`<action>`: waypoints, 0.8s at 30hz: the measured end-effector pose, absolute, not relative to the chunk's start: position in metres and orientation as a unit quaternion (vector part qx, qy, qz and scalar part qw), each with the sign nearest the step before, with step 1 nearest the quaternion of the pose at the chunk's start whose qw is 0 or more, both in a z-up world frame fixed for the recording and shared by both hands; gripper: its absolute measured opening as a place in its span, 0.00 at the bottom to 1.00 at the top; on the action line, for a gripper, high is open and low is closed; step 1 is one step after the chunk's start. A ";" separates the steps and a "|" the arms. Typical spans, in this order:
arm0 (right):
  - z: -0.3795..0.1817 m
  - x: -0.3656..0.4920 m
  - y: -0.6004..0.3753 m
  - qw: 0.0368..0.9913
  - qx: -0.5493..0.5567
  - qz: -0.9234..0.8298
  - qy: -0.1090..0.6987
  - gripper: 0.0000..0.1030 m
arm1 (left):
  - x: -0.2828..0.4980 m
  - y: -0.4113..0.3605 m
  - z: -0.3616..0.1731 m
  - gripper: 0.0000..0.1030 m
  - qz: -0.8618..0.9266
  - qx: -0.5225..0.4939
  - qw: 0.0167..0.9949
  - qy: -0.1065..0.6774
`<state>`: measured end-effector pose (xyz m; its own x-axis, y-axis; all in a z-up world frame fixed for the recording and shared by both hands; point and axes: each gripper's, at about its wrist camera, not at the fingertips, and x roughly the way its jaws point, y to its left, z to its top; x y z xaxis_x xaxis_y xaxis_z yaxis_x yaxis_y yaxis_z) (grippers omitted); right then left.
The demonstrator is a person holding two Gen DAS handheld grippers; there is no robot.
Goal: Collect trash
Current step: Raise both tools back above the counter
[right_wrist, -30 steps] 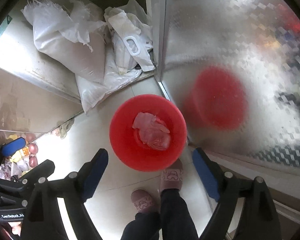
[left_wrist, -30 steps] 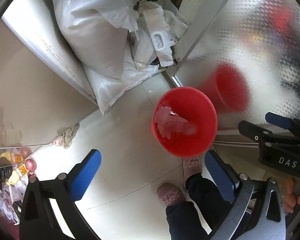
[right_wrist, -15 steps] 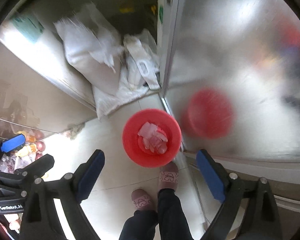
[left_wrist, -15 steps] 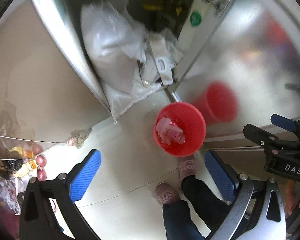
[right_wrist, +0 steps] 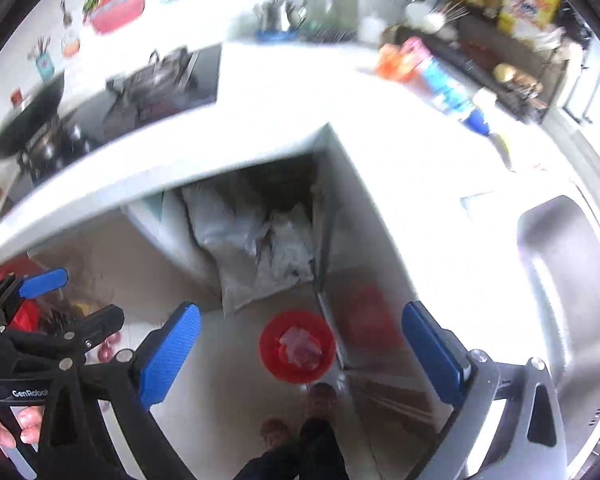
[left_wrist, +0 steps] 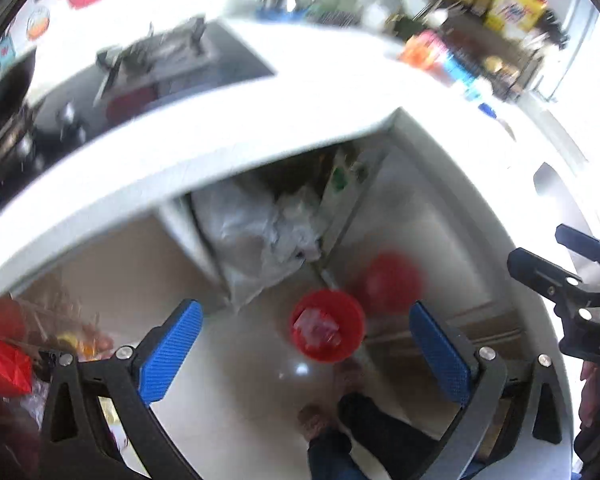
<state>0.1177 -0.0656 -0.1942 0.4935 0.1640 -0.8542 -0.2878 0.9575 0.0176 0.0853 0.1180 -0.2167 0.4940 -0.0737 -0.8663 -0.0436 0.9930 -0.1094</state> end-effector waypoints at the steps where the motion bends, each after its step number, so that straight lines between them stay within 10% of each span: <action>1: -0.183 0.118 -0.072 0.866 -0.062 0.128 0.480 0.98 | 0.088 0.114 -0.206 1.00 -0.011 -0.054 0.867 0.496; 24: -0.065 0.206 -0.195 0.918 -0.001 0.046 0.393 0.99 | 0.240 -0.029 -0.081 1.00 -0.144 0.022 0.900 0.411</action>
